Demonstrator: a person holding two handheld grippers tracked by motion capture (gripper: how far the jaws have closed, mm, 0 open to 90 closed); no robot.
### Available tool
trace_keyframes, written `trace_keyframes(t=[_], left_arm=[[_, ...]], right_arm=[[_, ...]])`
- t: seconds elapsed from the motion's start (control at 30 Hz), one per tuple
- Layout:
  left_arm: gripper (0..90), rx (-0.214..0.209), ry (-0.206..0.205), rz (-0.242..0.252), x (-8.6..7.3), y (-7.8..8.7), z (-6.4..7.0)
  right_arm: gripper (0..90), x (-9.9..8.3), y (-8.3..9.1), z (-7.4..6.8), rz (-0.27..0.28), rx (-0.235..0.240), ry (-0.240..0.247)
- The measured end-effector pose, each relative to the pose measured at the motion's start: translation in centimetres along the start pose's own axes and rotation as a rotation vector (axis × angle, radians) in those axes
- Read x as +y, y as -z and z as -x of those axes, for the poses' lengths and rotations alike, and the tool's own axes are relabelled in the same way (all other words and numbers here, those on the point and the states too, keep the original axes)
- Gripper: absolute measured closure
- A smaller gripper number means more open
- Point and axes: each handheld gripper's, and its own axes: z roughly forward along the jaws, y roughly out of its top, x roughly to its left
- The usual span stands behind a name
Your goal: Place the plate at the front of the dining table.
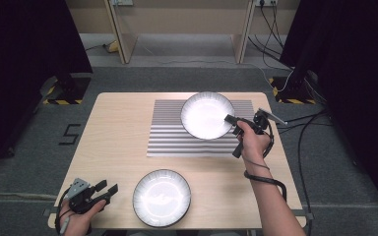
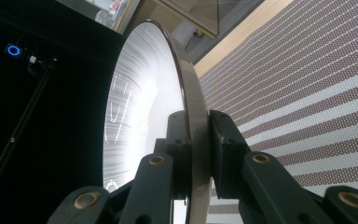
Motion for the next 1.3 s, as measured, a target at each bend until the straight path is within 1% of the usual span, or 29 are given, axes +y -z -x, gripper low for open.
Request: trace_keyframes(t=[0.33,0.5,0.57,0.63,0.77,0.83,0.9,1.03,1.13,1.3], left_arm=[[45.1,-0.001,-0.003,-0.004,0.0,-0.1,0.1],[45.1,0.003,-0.002,-0.002,0.0,0.0,0.0],[45.1,0.004,-0.001,-0.004,0.0,-0.1,-0.1],[45.1,0.002,-0.001,-0.006,-0.1,-0.1,-0.1],[45.1,0.0,-0.002,-0.006,-0.1,-0.1,0.0],[45.1,0.002,-0.002,-0.006,-0.1,-0.1,0.0],[45.2,0.001,0.0,-0.008,-0.1,-0.2,0.0],[45.2,-0.003,-0.004,-0.009,-0.1,-0.3,0.2],[45.2,-0.003,-0.008,-0.011,-0.1,-0.3,0.3],[45.2,-0.003,-0.006,-0.01,-0.1,-0.3,0.3]], right_arm=[[79.4,1.0,-0.6,0.5,0.019,-0.023,-0.017],[79.3,1.4,-1.1,1.0,0.019,-0.041,-0.038],[79.3,1.5,-1.2,1.1,0.024,-0.046,-0.036],[79.3,1.6,-1.4,1.3,0.028,-0.048,-0.049],[79.3,1.8,-1.6,1.5,0.032,-0.058,-0.05],[79.3,1.9,-1.7,1.7,0.035,-0.061,-0.059],[79.3,2.0,-1.9,1.9,0.039,-0.064,-0.056],[79.2,2.2,-2.1,2.0,0.043,-0.067,-0.07],[79.2,2.3,-2.3,2.1,0.048,-0.075,-0.062],[79.1,2.5,-2.7,2.2,0.056,-0.081,-0.067]])
